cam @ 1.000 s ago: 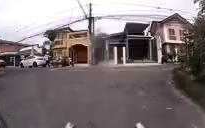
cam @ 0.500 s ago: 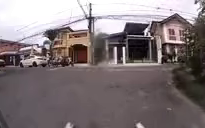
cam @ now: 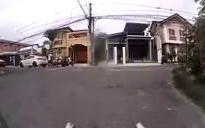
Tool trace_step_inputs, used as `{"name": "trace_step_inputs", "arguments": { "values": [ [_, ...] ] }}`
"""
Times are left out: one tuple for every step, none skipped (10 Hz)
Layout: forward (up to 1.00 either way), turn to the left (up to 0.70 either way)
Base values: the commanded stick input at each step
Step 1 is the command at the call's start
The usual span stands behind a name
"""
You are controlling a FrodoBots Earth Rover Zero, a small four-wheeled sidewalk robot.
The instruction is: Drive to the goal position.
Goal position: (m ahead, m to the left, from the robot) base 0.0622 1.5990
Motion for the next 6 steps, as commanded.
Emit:
{"name": "trace_step_inputs", "arguments": {
  "values": [
    [0.06, -0.12],
    [0.06, -0.12],
    [0.06, -0.12],
    [0.06, -0.12],
    [0.06, -0.12],
    [0.06, -0.12]
  ]
}}
